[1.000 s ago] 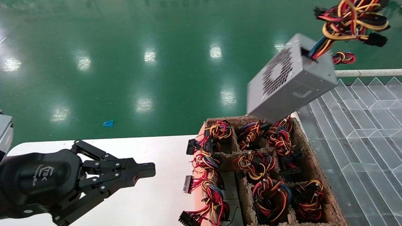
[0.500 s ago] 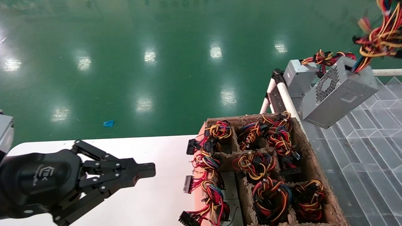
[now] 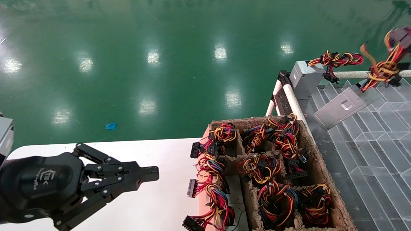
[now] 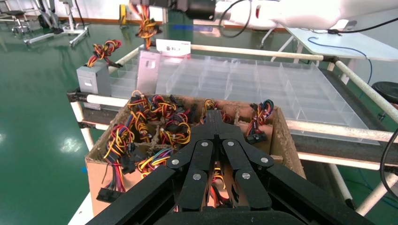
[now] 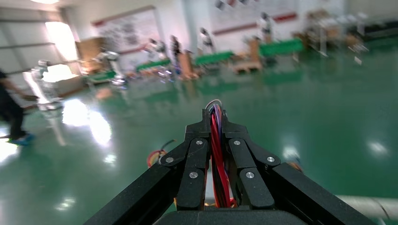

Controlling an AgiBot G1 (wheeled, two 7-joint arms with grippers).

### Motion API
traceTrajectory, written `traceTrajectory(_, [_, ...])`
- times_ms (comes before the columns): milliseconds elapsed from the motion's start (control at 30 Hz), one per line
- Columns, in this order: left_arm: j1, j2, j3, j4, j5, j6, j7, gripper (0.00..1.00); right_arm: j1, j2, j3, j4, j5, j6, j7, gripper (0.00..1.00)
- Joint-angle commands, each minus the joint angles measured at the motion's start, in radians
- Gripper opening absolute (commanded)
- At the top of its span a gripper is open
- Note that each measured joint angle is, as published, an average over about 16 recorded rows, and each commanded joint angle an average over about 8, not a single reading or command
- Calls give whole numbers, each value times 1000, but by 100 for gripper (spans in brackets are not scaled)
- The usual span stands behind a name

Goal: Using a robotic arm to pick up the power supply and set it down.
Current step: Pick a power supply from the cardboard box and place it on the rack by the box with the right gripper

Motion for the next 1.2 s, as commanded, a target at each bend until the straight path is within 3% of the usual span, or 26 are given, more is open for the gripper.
traceTrajectory(33, [0, 0, 0, 0, 0, 0, 0, 0, 31, -29, -10, -56, -18, 43, -12, 0])
traceTrajectory(333, [0, 0, 0, 0, 0, 0, 0, 0, 140, -133, -32, -171, -50, 111, -30, 0])
traceTrajectory(833, [0, 0, 0, 0, 0, 0, 0, 0, 266, -276, -64, -258, -95, 237, -77, 0])
traceTrajectory(1200, [0, 0, 0, 0, 0, 0, 0, 0, 301, -310, -78, -274, -116, 246, -84, 0])
